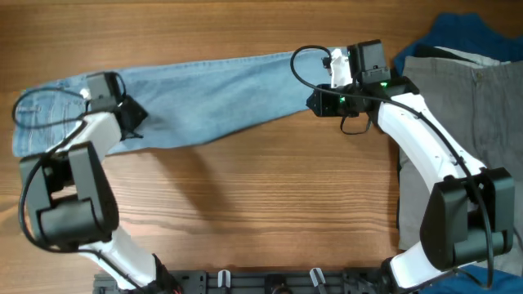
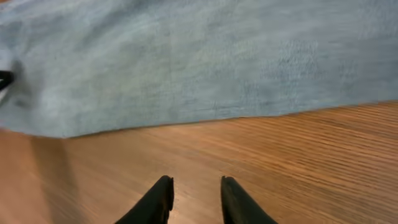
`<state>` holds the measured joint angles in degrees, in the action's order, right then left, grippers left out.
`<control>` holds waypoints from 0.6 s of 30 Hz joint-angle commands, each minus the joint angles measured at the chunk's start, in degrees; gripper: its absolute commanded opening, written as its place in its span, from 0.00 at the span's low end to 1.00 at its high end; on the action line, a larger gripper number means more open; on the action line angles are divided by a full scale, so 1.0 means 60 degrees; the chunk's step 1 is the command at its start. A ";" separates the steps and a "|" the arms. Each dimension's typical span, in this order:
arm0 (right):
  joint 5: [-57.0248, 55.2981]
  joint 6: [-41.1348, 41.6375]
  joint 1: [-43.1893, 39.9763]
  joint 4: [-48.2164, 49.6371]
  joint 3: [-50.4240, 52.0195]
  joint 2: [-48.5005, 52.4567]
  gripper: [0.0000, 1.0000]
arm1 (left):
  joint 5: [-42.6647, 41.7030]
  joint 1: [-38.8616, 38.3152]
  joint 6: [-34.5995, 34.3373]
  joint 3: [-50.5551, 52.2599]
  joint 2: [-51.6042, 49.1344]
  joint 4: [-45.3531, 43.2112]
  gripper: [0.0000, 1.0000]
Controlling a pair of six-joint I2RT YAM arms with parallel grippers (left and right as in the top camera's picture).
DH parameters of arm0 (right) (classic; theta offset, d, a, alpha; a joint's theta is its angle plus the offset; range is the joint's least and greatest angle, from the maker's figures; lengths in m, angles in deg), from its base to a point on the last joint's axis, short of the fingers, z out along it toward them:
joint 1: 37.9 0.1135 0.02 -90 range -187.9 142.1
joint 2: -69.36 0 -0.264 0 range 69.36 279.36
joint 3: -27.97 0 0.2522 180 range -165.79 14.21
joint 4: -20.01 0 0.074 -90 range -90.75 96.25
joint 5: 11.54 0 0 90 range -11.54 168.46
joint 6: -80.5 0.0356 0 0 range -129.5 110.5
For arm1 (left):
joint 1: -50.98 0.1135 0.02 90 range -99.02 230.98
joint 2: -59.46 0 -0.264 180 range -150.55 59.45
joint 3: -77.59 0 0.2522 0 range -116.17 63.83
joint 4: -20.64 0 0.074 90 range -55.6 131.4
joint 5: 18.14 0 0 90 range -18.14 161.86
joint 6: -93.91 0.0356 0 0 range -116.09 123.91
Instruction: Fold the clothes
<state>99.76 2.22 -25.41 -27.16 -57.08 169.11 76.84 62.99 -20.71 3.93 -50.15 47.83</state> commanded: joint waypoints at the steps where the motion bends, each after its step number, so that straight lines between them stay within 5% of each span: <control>1: -0.2124 0.0361 -0.0033 0.0277 -0.0026 -0.0087 0.37 | 0.0259 -0.0069 0.0390 -0.0539 -0.1126 0.1978 0.12; 4: -0.2375 0.0324 -0.0171 0.0342 -0.0026 -0.0087 0.40 | 0.0310 0.0739 0.0364 -0.1450 -0.1122 0.3391 0.20; 8: -0.1628 0.0295 -0.0219 0.0295 -0.0026 -0.0087 0.47 | -0.1898 0.2011 0.1825 -0.2554 -0.0477 0.4994 0.39; 14: -0.1373 -0.0280 -0.0270 0.0098 -0.0026 -0.0051 0.51 | -0.2248 0.3169 0.2546 -0.2732 0.0397 0.5249 0.62; 16: -0.1399 -0.0244 -0.0452 0.0146 -0.0026 0.0062 0.51 | -0.1031 0.3519 0.2448 -0.2732 0.0310 0.5519 0.59; 18: -0.1279 -0.0131 -0.0761 0.0248 -0.0026 0.0342 0.52 | -0.0630 0.3960 0.1836 -0.2732 0.0193 0.5632 0.44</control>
<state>90.49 2.14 -27.66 -26.24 -57.08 169.17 67.61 83.64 -8.01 -11.74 -48.84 80.90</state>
